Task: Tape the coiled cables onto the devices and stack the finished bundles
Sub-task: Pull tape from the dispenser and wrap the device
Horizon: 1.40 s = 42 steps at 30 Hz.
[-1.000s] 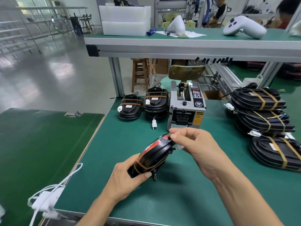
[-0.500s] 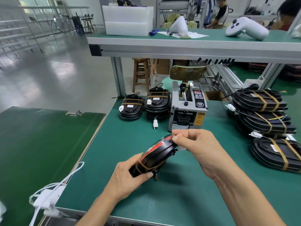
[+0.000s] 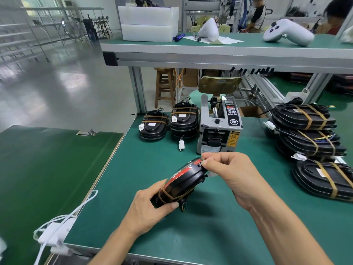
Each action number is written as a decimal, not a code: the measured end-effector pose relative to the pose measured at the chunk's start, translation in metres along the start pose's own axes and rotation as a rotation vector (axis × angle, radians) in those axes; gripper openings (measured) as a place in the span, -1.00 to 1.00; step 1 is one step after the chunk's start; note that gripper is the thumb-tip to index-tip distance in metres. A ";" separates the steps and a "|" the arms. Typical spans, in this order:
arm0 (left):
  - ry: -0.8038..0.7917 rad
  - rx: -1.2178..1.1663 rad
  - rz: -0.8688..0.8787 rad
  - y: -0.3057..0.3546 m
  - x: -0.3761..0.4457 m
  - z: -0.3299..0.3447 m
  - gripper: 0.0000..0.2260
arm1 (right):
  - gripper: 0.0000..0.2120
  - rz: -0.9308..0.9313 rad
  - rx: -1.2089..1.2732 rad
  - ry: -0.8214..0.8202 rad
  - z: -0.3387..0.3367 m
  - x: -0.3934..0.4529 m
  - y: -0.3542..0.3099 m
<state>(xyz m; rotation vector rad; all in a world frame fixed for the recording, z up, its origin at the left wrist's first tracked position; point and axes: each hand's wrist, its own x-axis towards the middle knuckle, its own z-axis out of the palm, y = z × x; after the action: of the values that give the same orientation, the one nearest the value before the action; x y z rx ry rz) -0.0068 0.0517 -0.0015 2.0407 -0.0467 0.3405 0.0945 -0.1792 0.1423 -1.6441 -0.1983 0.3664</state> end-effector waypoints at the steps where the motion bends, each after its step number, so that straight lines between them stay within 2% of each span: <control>1: -0.002 0.003 -0.002 -0.001 0.000 0.000 -0.52 | -0.83 0.000 -0.002 0.004 0.000 0.000 0.000; 5: -0.004 0.015 -0.005 -0.003 0.000 0.000 -0.52 | -0.81 -0.002 -0.005 0.014 0.002 -0.003 -0.002; 8: -0.004 0.011 -0.007 -0.004 0.001 0.001 -0.51 | -0.68 -0.019 -0.019 0.026 0.004 -0.005 -0.003; 12: -0.005 0.002 -0.007 -0.004 0.000 0.001 -0.51 | -0.67 -0.029 -0.034 0.041 0.005 -0.006 -0.004; 22: -0.008 0.027 0.001 -0.005 0.001 0.001 -0.52 | -0.80 -0.021 -0.054 0.021 0.006 -0.007 -0.006; 26: -0.009 0.021 0.005 -0.004 0.000 0.001 -0.50 | -0.78 -0.010 -0.058 0.001 0.004 -0.006 -0.005; 30: -0.007 0.016 -0.001 -0.005 0.000 0.001 -0.51 | -0.78 0.003 -0.020 0.017 0.002 -0.004 0.000; 34: -0.012 0.015 0.004 -0.004 0.001 0.002 -0.53 | -0.92 0.060 0.068 0.004 0.003 -0.004 0.005; 37: -0.009 0.003 0.011 -0.001 0.000 0.001 -0.54 | -0.89 0.064 0.078 -0.007 0.004 -0.004 0.006; 42: -0.009 0.007 0.003 0.001 0.000 0.000 -0.53 | -0.99 0.048 0.067 0.066 0.007 0.000 0.010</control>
<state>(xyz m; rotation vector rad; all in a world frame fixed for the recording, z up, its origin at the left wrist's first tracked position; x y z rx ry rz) -0.0069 0.0513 -0.0010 2.0498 -0.0546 0.3337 0.0910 -0.1744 0.1320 -1.5948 -0.0957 0.3509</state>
